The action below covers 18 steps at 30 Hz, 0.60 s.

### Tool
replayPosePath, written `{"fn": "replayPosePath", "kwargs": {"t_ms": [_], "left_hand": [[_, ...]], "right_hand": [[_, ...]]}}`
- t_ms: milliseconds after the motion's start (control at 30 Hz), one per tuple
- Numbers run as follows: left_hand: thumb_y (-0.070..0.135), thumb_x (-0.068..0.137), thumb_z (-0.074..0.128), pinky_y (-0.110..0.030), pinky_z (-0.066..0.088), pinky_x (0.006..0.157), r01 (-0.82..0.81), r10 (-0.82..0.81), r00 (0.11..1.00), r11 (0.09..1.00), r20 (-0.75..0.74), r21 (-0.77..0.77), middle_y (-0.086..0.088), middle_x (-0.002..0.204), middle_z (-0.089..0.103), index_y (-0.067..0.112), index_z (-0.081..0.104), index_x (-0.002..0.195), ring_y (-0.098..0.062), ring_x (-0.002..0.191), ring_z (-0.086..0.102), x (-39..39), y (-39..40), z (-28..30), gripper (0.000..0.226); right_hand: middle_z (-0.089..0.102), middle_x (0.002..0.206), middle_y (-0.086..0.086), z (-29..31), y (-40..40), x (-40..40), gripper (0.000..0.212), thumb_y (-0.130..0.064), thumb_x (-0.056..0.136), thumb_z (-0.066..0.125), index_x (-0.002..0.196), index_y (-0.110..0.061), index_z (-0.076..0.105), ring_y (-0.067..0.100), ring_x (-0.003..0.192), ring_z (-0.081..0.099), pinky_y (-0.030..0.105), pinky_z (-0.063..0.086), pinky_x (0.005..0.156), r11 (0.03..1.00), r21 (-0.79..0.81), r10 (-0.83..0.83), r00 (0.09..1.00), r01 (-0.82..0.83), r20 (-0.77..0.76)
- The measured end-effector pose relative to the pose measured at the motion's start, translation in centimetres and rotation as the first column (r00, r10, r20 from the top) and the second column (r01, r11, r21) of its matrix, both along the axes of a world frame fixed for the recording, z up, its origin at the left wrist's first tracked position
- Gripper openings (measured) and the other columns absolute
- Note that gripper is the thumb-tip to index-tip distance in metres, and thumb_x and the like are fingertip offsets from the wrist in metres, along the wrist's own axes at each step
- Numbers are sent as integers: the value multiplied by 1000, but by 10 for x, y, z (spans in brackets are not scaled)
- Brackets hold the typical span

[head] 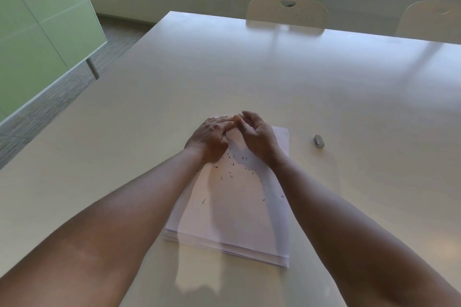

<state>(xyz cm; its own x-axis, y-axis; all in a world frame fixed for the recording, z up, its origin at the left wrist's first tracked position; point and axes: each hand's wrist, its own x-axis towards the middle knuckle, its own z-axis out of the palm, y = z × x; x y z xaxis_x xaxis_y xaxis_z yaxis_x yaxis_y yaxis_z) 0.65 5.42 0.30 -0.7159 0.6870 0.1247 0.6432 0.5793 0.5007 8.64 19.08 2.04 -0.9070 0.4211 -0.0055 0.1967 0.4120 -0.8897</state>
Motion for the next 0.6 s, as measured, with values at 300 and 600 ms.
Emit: {"fn": "replayPosePath", "kwargs": {"t_ms": [300, 600], "left_hand": [[2, 96, 35, -24, 12, 126, -54, 52, 997, 998, 61, 34, 11, 159, 43, 25, 54, 149, -10, 151, 29, 4, 0, 0, 61], [2, 95, 37, -35, 39, 115, -84, 78, 993, 994, 89, 65, 8, 148, 50, 20, 60, 138, -17, 136, 47, 4, 1, 1, 52]], "right_hand": [[54, 144, 3, -3, -7, 1, 45, -36, 104, 38, 145, -18, 45, 21, 134, 48, 31, 36, 110, 980, 12, -196, 980, 196, -16], [52, 145, 7, -10, -11, -2, 47, -20, 99, 34, 146, -17, 41, 24, 135, 43, 33, 34, 108, 959, 254, -155, 984, 129, 85]]}}
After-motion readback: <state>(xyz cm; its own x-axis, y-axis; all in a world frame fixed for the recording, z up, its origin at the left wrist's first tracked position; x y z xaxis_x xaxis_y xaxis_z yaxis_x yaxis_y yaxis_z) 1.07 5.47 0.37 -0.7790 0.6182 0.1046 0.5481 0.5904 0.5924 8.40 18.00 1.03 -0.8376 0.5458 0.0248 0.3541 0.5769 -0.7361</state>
